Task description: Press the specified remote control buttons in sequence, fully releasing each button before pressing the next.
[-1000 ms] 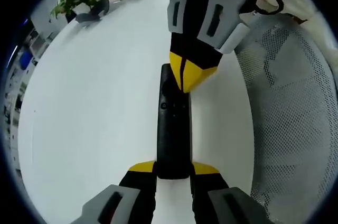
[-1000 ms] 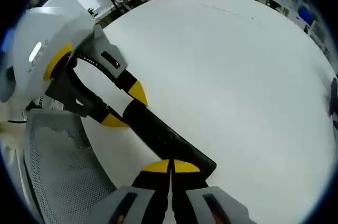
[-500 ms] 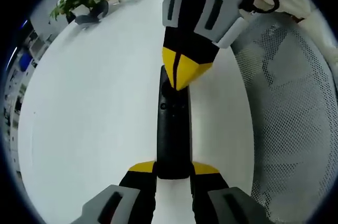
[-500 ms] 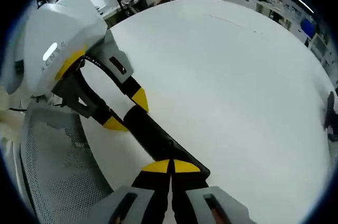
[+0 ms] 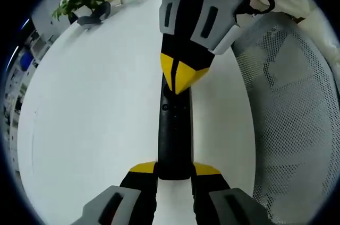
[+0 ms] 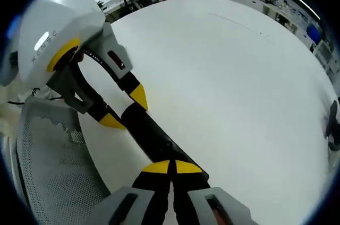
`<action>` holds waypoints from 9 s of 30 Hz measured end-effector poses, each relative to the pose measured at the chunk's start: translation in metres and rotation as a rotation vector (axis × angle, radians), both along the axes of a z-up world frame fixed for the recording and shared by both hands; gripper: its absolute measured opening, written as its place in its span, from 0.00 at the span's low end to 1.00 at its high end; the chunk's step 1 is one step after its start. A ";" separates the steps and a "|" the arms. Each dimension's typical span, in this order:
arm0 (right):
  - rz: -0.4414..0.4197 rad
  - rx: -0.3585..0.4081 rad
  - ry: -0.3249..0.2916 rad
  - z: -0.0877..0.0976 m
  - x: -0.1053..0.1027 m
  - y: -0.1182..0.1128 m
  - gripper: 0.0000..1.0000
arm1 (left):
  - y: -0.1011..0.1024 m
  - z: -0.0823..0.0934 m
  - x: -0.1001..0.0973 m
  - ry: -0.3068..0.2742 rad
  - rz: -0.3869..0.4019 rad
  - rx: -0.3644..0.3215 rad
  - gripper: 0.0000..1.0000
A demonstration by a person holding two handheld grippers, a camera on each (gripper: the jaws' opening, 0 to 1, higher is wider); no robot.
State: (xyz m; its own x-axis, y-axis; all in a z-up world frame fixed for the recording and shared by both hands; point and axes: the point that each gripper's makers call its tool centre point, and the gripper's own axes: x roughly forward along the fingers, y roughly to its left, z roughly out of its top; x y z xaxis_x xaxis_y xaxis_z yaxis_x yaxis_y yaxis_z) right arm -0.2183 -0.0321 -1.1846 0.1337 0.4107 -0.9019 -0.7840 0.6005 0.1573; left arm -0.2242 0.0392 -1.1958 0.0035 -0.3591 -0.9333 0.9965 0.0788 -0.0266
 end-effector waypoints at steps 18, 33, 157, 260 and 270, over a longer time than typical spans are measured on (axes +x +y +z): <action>0.054 -0.058 -0.014 -0.002 0.003 0.001 0.00 | 0.000 0.000 0.000 0.002 0.004 -0.007 0.22; -0.037 0.011 0.057 0.003 0.003 0.005 0.00 | 0.000 0.000 0.000 -0.004 0.009 -0.020 0.22; -0.046 0.050 0.139 0.003 -0.007 0.024 0.00 | 0.000 0.001 0.001 -0.003 0.037 -0.031 0.22; -0.009 0.084 0.048 0.001 -0.002 0.037 0.00 | -0.001 0.002 0.000 -0.018 0.030 -0.139 0.22; -0.036 0.101 0.065 0.002 -0.001 0.037 0.00 | -0.001 0.002 0.000 -0.022 0.033 -0.148 0.22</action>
